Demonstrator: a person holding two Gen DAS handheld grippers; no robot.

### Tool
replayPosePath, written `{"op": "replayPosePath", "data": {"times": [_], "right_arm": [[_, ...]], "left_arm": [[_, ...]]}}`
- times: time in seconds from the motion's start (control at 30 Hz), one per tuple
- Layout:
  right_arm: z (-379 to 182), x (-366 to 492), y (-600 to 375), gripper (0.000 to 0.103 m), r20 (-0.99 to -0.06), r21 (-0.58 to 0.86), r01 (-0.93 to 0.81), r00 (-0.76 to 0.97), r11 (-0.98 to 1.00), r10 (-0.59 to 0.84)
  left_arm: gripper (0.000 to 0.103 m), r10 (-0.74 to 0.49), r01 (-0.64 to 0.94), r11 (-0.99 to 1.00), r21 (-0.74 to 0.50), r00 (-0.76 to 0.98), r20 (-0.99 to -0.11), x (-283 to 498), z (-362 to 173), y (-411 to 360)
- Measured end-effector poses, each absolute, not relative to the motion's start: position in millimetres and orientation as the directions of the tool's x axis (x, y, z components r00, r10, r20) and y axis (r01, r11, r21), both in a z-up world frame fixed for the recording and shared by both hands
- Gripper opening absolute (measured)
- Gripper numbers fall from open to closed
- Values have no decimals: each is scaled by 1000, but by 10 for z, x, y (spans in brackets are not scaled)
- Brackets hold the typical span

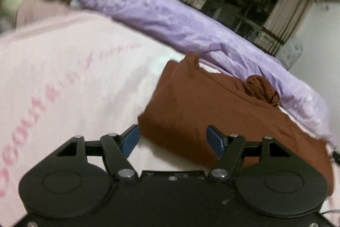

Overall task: Fold large clothes
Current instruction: 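Grasp the jacket's side edge with the left gripper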

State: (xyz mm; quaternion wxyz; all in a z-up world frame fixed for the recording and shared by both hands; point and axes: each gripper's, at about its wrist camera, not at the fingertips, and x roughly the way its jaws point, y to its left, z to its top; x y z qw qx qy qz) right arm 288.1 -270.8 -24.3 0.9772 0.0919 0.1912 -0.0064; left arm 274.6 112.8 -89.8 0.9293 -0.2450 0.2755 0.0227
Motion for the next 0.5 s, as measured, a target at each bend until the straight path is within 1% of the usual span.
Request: {"op": "replayPosePath", "data": {"times": [0.1, 0.27, 0.37, 0.5], "right_arm": [[-314, 3035, -2364, 35, -398, 157, -2, 915, 988, 65], [-526, 3262, -2101, 35, -474, 142, 5, 878, 990, 64], [-657, 3309, -2082, 35, -515, 139, 28, 856, 990, 48], [-704, 3300, -2043, 35, -520, 120, 20, 853, 993, 46]], "left_arm": [[71, -132, -201, 835, -512, 830, -541, 2758, -993, 1174], [71, -186, -227, 761, -608, 821, -540, 2859, -1150, 1229], [71, -193, -232, 744, -626, 823, -535, 2891, -1207, 1208], [74, -194, -228, 727, -648, 837, -512, 2918, -1227, 1203]]}}
